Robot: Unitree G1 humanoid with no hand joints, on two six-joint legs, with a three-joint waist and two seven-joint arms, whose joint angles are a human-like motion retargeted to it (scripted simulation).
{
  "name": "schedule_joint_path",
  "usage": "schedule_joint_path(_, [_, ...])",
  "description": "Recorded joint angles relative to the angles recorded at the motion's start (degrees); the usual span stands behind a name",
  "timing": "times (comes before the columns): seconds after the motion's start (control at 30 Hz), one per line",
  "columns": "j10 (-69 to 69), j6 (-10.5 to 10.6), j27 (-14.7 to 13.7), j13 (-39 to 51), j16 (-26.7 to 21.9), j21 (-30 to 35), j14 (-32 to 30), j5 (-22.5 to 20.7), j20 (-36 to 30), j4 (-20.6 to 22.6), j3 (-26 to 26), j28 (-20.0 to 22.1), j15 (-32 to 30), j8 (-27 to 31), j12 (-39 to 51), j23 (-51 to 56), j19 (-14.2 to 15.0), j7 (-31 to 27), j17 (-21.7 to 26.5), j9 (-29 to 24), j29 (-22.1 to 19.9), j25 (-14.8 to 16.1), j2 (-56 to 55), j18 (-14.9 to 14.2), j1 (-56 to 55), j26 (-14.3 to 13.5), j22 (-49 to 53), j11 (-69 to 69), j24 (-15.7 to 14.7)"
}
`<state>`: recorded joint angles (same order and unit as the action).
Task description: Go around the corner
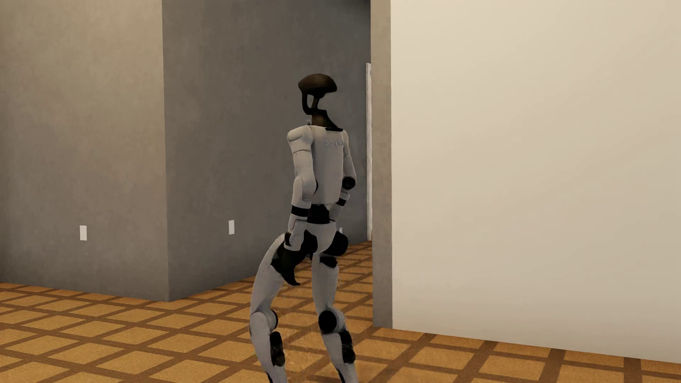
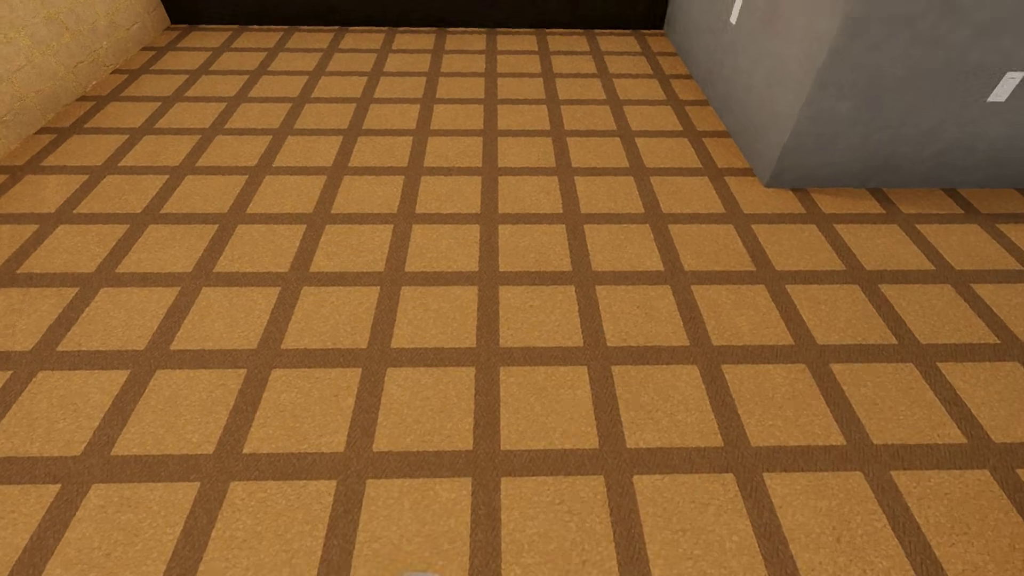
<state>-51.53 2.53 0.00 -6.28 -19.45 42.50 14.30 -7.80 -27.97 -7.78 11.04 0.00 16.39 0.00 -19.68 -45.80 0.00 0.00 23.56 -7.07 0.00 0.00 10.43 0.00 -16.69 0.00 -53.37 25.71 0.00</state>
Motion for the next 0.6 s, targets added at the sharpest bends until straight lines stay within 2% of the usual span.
schedule_joint_path(0.07, [18.2, -0.28, 0.0, 3.51, -0.41, -4.92, -10.06, 0.61, -1.3, -0.45, 2.39, 0.0, 6.98, 0.0, -0.29, 1.53, 0.0, 0.0, 0.82, 1.84, 0.0, 0.0, 5.6, 0.0, -3.01, 0.0, -1.65, -1.56, 0.0])
schedule_joint_path(0.1, [41.92, -0.79, 0.0, 4.73, -0.52, -7.37, -15.43, 0.51, -1.04, -0.52, 2.35, 0.0, 7.75, 0.0, -0.36, 1.72, 0.0, 0.0, 0.76, 2.69, 0.0, 0.0, 7.43, 0.0, -5.33, 0.0, -2.47, -1.51, 0.0])
schedule_joint_path(0.13, [22.64, -1.17, 0.0, 5.33, -0.79, -7.78, -10.82, 1.72, -1.98, -0.52, 3.87, 0.0, 6.33, 0.0, -0.29, 3.19, 0.0, 0.0, 1.7, 2.74, 0.0, 0.0, 9.05, 0.0, -7.65, 0.0, -2.4, -0.26, 0.0])
schedule_joint_path(0.17, [17.33, -2.09, 0.0, 4.13, -0.95, -10.95, -11.41, 3.46, -3.0, 1.15, 5.48, 0.0, 2.86, 0.0, 0.13, 4.72, 0.0, 0.0, 1.74, 2.04, 0.0, 0.0, 11.49, 0.0, -8.69, 0.0, -3.19, 2.15, 0.0])
schedule_joint_path(0.2, [12.23, -3.18, 0.0, 2.91, -0.89, -12.52, -14.3, 5.12, -3.3, 2.36, 6.55, 0.0, -4.44, 0.0, 0.11, 3.85, 0.0, 0.0, 0.67, 2.96, 0.0, 0.0, 10.77, 0.0, -9.87, 0.0, -4.29, 8.1, 0.0])
schedule_joint_path(0.23, [7.55, -5.06, 0.0, 1.06, -0.79, -13.11, -12.26, 7.71, -3.15, 5.24, 6.84, 0.0, -16.13, 0.0, 0.29, 2.01, 0.0, 0.0, -1.17, 2.59, 0.0, 0.0, 8.63, 0.0, -8.13, 0.0, -5.75, 18.45, 0.0])
schedule_joint_path(0.27, [6.78, -4.86, 0.0, -0.55, -0.38, -12.26, -9.16, 7.39, -2.14, 7.19, 5.5, 0.0, -25.44, 0.0, 1.06, 1.12, 0.0, 0.0, -1.83, 2.64, 0.0, 0.0, 1.91, 0.0, -6.02, 0.0, -6.16, 33.19, 0.0])
schedule_joint_path(0.3, [7.41, -5.19, 0.0, -1.18, -0.02, -10.64, -6.34, 8.46, -0.46, 9.47, 4.21, 0.0, -25.53, 0.0, 1.31, -0.13, 0.0, 0.0, -2.58, 1.42, 0.0, 0.0, -4.97, 0.0, -1.92, 0.0, -4.88, 47.96, 0.0])
schedule_joint_path(0.33, [9.48, -4.36, 0.0, -1.29, -0.09, -6.58, -5.01, 8.21, -1.02, 8.89, 2.02, 0.0, -21.97, 0.0, 2.21, -1.08, 0.0, 0.0, -2.6, 0.4, 0.0, 0.0, -11.7, 0.0, 3.54, 0.0, -3.09, 56.12, 0.0])
schedule_joint_path(0.37, [11.76, -2.56, 0.0, -2.76, 0.06, -6.57, -4.4, 6.61, -0.81, 7.62, -1.4, 0.0, -21.23, 0.0, 2.67, -2.44, 0.0, 0.0, -3.75, 0.31, 0.0, 0.0, -17.78, 0.0, 8.18, 0.0, -0.69, 56.57, 0.0])
schedule_joint_path(0.4, [14.1, -1.1, 0.0, -5.42, -0.15, -5.23, -3.59, 6.22, -1.34, 7.37, -5.48, 0.0, -23.21, 0.0, 3.91, 0.73, 0.0, 0.0, -2.43, -0.27, 0.0, 0.0, -22.78, 0.0, 12.08, 0.0, 1.78, 50.58, 0.0])
schedule_joint_path(0.43, [16.14, -0.45, 0.0, -5.76, -0.94, -2.27, -2.77, 5.42, -1.45, 6.11, -8.34, 0.0, -28.21, 0.0, 4.98, -4.42, 0.0, 0.0, -3.34, -0.77, 0.0, 0.0, -25.7, 0.0, 16.88, 0.0, 3.96, 38.82, 0.0])
schedule_joint_path(0.47, [18.54, -0.09, 0.0, -7.54, -1.07, -4.48, -1.73, 5.45, -0.01, 6.16, -11.01, 0.0, -30.72, 0.0, 5.61, -5.94, 0.0, 0.0, -3.91, 0.01, 0.0, 0.0, -29.04, 0.0, 20.19, 0.0, 6.55, 25.39, 0.0])
schedule_joint_path(0.5, [20.84, 0.06, 0.0, -8.87, -1.53, -4.75, 0.1, 4.82, 1.0, 6.0, -12.62, 0.0, -24.79, 0.0, 6.03, -7.44, 0.0, 0.0, -3.88, 0.53, 0.0, 0.0, -29.72, 0.0, 24.95, 0.0, 8.72, 11.43, 0.0])
schedule_joint_path(0.53, [22.58, -0.65, 0.0, -9.85, -2.24, -3.07, 2.53, 4.36, 2.96, 7.08, -13.45, 0.0, -4.67, 0.0, 6.72, -7.68, 0.0, 0.0, -3.52, 1.54, 0.0, 0.0, -29.58, 0.0, 28.47, 0.0, 10.8, 4.07, 0.0])
schedule_joint_path(0.57, [22.62, -1.01, 0.0, -11.14, -3.06, -1.79, 5.81, 4.81, 4.69, 7.41, -14.03, 0.0, -20.88, 0.0, 6.98, -7.7, 0.0, 0.0, -2.91, 3.0, 0.0, 0.0, -30.81, 0.0, 30.43, 0.0, 12.29, -16.34, 0.0])
schedule_joint_path(0.6, [22.39, -1.44, 0.0, -12.29, -3.41, -0.54, 7.91, 4.81, 6.24, 8.26, -14.74, 0.0, -23.08, 0.0, 7.31, -8.29, 0.0, 0.0, -2.62, 3.46, 0.0, 0.0, -31.93, 0.0, 32.15, 0.0, 12.3, -17.99, 0.0])
